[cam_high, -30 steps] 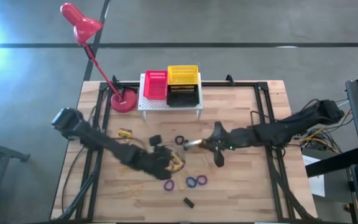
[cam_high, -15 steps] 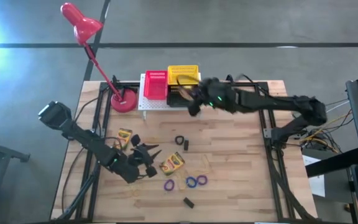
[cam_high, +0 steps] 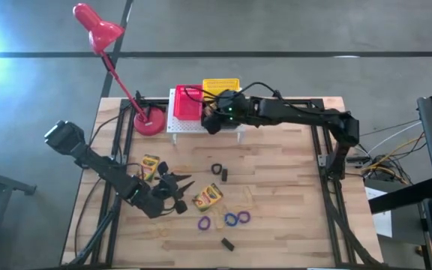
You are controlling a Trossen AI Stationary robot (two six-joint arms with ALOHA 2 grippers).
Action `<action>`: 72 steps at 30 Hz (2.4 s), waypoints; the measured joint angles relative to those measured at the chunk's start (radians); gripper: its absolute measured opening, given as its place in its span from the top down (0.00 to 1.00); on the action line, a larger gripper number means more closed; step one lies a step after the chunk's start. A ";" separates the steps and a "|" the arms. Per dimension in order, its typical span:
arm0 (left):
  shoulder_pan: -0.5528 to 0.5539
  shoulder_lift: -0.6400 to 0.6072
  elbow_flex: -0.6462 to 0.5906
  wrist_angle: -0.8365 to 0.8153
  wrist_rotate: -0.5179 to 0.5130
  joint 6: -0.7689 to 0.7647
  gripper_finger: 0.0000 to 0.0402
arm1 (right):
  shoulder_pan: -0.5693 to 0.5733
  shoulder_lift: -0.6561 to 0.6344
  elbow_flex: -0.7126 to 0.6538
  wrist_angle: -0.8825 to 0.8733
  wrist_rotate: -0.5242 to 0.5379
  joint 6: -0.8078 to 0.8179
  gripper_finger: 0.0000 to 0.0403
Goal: Pick & Place Office Desk Supplies
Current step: Put the right crayon box into the black bin on the shelf, then put the top black rubber band into the red bin on the shelf
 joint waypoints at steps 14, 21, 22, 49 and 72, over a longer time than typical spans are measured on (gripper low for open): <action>0.000 0.000 0.001 0.008 0.000 0.002 0.71 | -0.028 -0.046 -0.011 -0.192 0.004 0.010 0.62; 0.003 0.000 0.001 0.020 0.000 0.000 0.71 | -0.043 -0.047 -0.012 -0.227 -0.001 -0.016 0.68; 0.003 0.000 0.001 0.023 0.000 0.000 0.71 | -0.045 -0.047 -0.013 -0.227 -0.004 -0.017 0.72; 0.008 0.001 0.002 0.031 0.000 -0.008 0.71 | -0.090 -0.029 -0.056 -0.109 -0.207 -0.012 0.74; 0.009 0.001 0.002 0.034 0.001 -0.012 0.71 | 0.107 -0.230 -0.064 -0.227 0.075 -0.183 0.50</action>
